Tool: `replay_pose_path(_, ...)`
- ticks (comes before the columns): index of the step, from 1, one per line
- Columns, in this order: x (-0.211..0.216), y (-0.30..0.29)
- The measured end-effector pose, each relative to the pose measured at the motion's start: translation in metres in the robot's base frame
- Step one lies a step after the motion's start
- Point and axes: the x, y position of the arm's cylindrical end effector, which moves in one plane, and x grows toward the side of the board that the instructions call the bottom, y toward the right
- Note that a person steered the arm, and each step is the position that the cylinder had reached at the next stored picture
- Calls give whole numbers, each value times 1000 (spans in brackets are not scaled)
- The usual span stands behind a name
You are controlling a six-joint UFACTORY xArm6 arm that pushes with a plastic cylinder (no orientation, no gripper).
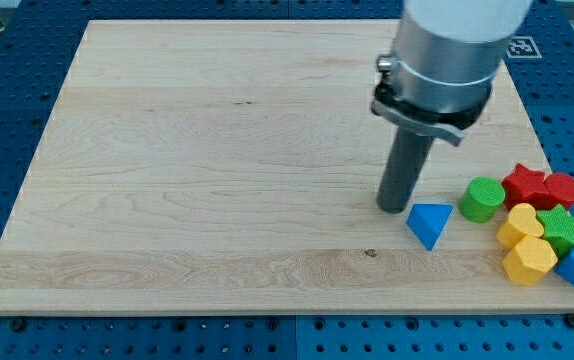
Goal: Push the blue triangle to the group of blocks
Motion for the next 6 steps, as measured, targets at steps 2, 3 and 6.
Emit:
replay_pose_path(2, 36, 10)
replay_pose_path(3, 36, 19)
replay_pose_path(6, 36, 53)
